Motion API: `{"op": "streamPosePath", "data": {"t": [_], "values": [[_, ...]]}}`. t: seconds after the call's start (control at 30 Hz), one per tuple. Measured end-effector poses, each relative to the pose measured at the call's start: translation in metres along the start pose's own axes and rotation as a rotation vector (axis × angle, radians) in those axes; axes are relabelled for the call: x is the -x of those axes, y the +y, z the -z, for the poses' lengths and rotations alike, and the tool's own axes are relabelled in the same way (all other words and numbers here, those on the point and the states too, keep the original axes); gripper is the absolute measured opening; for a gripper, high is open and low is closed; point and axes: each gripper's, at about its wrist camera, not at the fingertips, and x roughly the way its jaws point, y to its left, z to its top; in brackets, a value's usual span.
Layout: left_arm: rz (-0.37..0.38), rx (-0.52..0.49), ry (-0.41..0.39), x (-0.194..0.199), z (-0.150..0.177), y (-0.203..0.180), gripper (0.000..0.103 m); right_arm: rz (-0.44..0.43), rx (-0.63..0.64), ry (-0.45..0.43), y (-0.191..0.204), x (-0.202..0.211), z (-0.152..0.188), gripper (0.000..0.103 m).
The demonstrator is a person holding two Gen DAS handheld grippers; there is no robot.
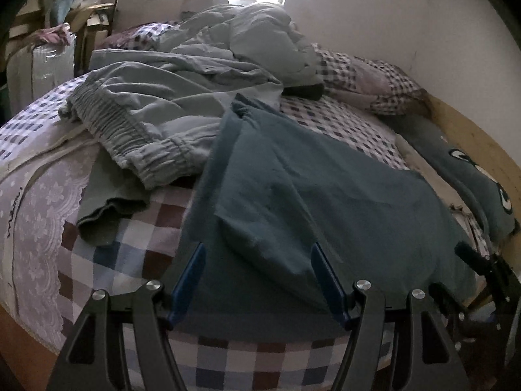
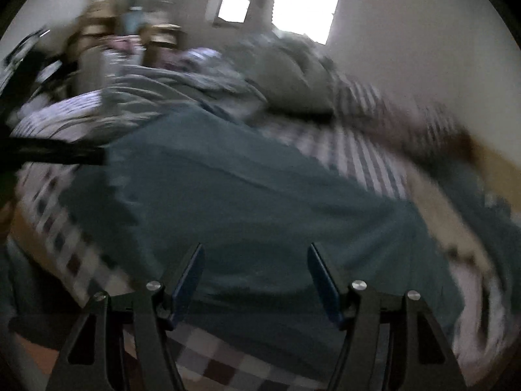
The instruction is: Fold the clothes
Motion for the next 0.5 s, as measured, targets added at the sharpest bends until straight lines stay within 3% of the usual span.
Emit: {"op": "streamPosePath", "data": {"t": [0.07, 0.13, 0.27, 0.5], "values": [[-0.004, -0.015, 0.012, 0.0, 0.006, -0.005, 0.069, -0.001, 0.048, -0.042, 0.013, 0.009, 0.0, 0.071], [-0.008, -0.045, 0.019, 0.001, 0.009, -0.01, 0.062, 0.002, 0.071, -0.056, 0.019, 0.01, 0.002, 0.083], [-0.022, -0.088, 0.028, -0.002, 0.014, -0.016, 0.05, 0.0, 0.097, -0.041, 0.027, 0.003, 0.005, 0.083], [-0.022, -0.016, 0.028, -0.015, 0.006, 0.002, 0.041, -0.014, 0.035, 0.006, 0.015, -0.011, 0.007, 0.083]]}}
